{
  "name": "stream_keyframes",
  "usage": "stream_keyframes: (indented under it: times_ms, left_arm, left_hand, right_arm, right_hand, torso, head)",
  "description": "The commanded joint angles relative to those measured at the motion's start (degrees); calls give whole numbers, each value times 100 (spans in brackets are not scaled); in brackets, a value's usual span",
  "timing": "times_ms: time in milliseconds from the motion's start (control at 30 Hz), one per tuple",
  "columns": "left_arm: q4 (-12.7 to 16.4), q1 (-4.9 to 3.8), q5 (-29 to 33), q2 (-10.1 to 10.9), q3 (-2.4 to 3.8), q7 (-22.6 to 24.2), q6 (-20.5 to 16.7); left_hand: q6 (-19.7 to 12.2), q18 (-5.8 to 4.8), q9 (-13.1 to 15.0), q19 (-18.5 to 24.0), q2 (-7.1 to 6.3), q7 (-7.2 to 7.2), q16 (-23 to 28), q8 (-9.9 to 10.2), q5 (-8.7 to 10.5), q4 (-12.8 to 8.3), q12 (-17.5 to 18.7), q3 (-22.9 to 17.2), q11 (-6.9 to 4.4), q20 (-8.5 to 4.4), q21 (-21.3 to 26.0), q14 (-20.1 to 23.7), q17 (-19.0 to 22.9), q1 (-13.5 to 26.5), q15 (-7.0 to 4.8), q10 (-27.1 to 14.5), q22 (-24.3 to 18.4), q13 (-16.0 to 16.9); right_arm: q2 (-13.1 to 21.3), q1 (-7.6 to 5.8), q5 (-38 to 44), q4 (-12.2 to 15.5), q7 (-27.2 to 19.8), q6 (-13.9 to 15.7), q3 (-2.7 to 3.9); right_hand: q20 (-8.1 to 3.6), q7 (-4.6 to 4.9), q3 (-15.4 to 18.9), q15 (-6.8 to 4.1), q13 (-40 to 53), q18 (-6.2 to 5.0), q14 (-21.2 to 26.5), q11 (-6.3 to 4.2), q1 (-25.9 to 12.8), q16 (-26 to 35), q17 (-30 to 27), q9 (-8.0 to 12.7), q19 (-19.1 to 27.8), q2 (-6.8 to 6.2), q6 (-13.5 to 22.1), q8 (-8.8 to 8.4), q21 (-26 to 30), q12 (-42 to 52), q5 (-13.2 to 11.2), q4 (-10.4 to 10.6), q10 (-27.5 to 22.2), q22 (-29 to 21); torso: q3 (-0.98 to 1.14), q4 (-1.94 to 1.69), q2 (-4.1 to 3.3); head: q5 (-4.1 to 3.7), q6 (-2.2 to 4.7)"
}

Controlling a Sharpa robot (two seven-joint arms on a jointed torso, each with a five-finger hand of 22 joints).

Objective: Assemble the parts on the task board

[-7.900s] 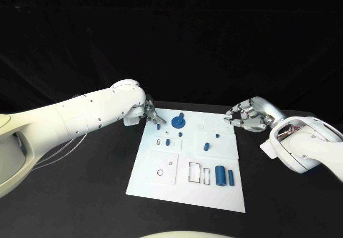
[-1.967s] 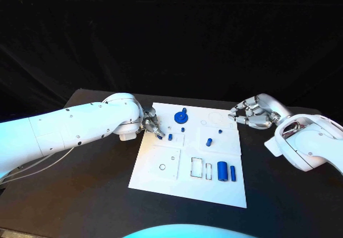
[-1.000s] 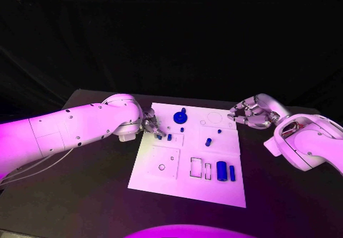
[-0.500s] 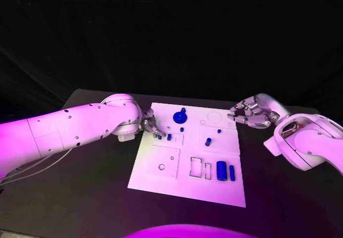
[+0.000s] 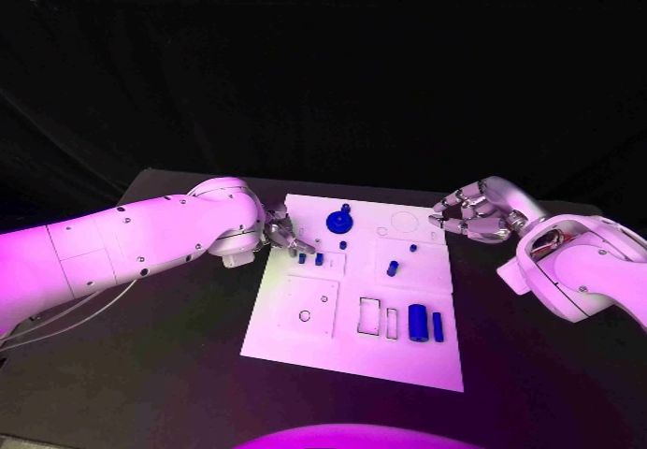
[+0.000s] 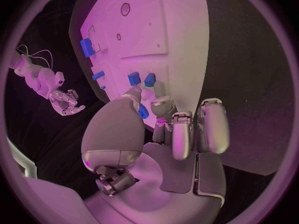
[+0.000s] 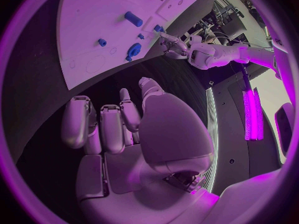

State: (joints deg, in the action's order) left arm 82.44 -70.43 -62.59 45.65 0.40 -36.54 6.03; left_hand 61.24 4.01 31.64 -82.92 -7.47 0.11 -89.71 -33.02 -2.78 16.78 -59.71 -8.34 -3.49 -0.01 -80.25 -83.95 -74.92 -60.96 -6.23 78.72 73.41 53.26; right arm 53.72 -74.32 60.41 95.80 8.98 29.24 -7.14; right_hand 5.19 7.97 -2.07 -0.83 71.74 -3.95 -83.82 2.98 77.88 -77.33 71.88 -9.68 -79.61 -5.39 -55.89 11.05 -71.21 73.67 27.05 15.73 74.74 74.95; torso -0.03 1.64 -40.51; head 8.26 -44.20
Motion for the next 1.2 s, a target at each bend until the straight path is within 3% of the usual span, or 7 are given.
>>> stream_keyframes:
  times_ms: [33, 267, 433, 533, 700, 1033, 1200]
  left_arm:
    - [40, 1, 194, 28, 13, 125, -285]
    - [185, -1, 325, 157, 70, 407, -663]
    - [321, -3, 453, 186, 89, 1257, -1479]
    - [362, -1, 457, 142, 86, 1991, -1953]
    - [345, 38, 173, 9, 40, 3159, -2502]
    - [129, 173, -1595, -363, -32, 3188, -2213]
    - [6, 190, -2064, -523, -71, 2997, -1924]
  left_hand:
    - [2, -41, -9, -17, 5, 14, -29, -4, -18, -10, -5, 39, 1, -5, -13, -605, -1508, 39, -24, 28, -7, -16]
    - [-103, -6, -28, 59, 91, 48, 6, 36, -19, -47, 239, 104, 26, -2, 92, -589, -1454, -118, -10, -118, -172, -279]
    - [-601, 157, -87, 454, 46, 255, 417, 206, -24, -281, 1427, -140, 207, 49, 649, -397, -882, -921, 127, -982, -980, -1522]
    - [-1054, 405, -269, 1201, -66, 511, 1403, 496, -24, -454, 1935, -560, 397, 158, 1658, 137, 285, -1483, 310, -1613, -2346, -1813]
    - [-1367, 631, -807, 1982, -304, 743, 3057, 1138, -20, -750, 2811, -1240, 680, 392, 2822, 1035, 1925, -2251, 534, -2138, -3705, -2490]
    - [-878, 577, -1479, 1679, -734, 703, 3672, 1708, -16, -806, 3471, -1512, 776, 508, 2730, 1015, 2615, -2099, 621, -2329, -3460, -3316]
    - [-734, 500, -1611, 1398, -710, 682, 3274, 1823, -17, -832, 3570, -1489, 778, 513, 2341, 784, 2352, -2095, 622, -2286, -2981, -3507]
  right_arm:
    - [-4, 4, 19, -3, -49, -53, 1]
    - [-4, 4, 12, -12, -56, -45, 1]
    - [0, 5, -1, -18, -75, -35, 1]
    - [5, 6, -4, -25, -79, -31, 1]
    - [8, 10, -6, -38, -84, -29, 1]
    - [12, 18, 7, -34, -79, -29, 1]
    - [9, 22, 28, -32, -68, -28, 1]
  right_hand:
    - [-19, -15, 8, -38, -4, -39, -214, 6, -43, 33, -9, -1, -28, 7, 37, 30, 34, 24, 24, 32, 23, 342]
    - [-19, -15, 8, -38, -4, -39, -214, 6, -43, 33, -9, -1, -28, 7, 37, 30, 34, 24, 24, 32, 23, 342]
    - [-19, -15, 9, -38, -7, -40, -214, 6, -45, 35, -12, -1, -25, 7, 37, 30, 40, 21, 24, 32, 20, 339]
    - [-19, -15, 9, -38, -15, -42, -212, 6, -45, 41, -19, -1, -21, 8, 39, 30, 50, 14, 26, 32, 14, 333]
    - [-21, -17, -13, -40, -26, -44, -212, 3, -5, 48, -21, 1, -19, 23, 46, 31, 63, 5, 61, 9, 3, 329]
    - [-21, -17, -17, -41, -34, -45, -211, 2, 2, 52, -26, 1, -17, 23, 47, 31, 68, -3, 66, 4, -5, 327]
    - [-21, -17, -17, -41, -34, -45, -211, 2, 2, 52, -26, 1, -17, 23, 47, 31, 68, -3, 66, 4, -5, 327]
  torso:
    - [-2, 1, 1]
    - [-3, -1, 2]
    - [-4, -1, 0]
    - [-6, -1, -2]
    - [-6, 7, -1]
    - [-7, 0, -2]
    - [1, 13, -5]
  head:
    - [-5, 5]
    - [-32, 29]
    - [-91, 63]
    - [-107, 75]
    - [-148, 106]
    - [-199, 144]
    - [-195, 146]
